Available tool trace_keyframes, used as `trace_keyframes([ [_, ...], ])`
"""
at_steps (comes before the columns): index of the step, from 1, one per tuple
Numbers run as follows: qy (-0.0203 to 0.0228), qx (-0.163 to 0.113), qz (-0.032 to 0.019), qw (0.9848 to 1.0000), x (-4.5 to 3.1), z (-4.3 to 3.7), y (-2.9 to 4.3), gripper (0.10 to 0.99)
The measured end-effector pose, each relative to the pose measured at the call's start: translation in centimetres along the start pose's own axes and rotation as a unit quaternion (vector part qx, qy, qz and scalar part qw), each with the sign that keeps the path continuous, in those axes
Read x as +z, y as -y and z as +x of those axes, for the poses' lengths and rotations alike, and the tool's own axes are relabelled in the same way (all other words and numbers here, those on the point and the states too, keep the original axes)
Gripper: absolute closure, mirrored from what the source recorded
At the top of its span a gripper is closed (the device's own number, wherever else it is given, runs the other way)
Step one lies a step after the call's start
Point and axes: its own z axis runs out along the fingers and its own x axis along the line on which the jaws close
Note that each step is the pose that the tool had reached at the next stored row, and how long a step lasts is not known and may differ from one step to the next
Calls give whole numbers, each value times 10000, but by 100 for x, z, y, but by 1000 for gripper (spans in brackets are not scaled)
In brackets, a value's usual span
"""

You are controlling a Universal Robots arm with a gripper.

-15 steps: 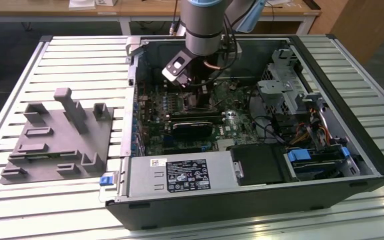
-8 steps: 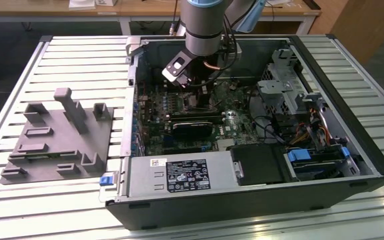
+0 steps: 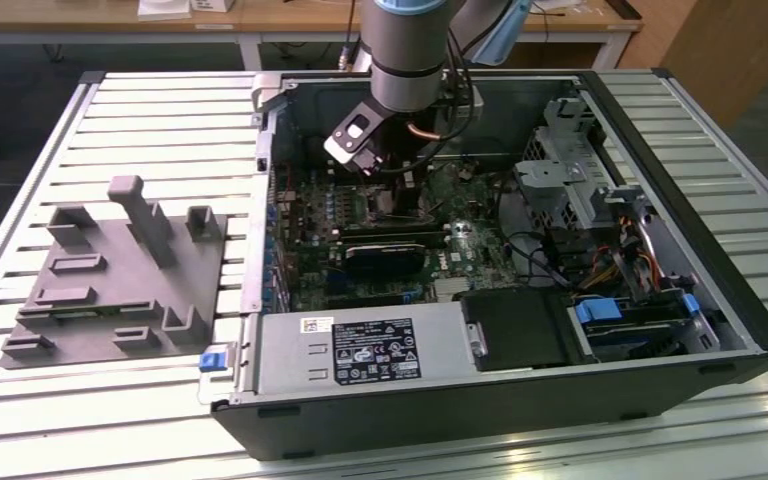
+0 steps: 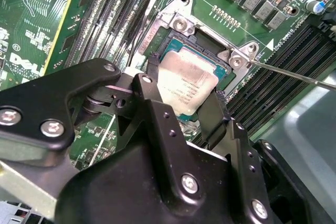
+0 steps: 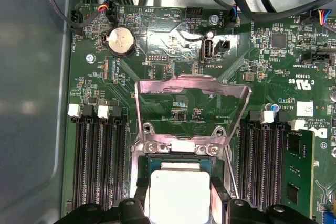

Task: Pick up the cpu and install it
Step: 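Place the cpu into insertion slot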

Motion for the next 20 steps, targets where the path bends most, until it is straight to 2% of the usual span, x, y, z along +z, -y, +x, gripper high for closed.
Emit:
trace_keyframes([
  [17,0,64,2,10000,18,-9,12,545],
  [19,-3,64,0,10000,21,-8,11,537],
  [20,-1,63,0,10000,21,-9,11,475],
])
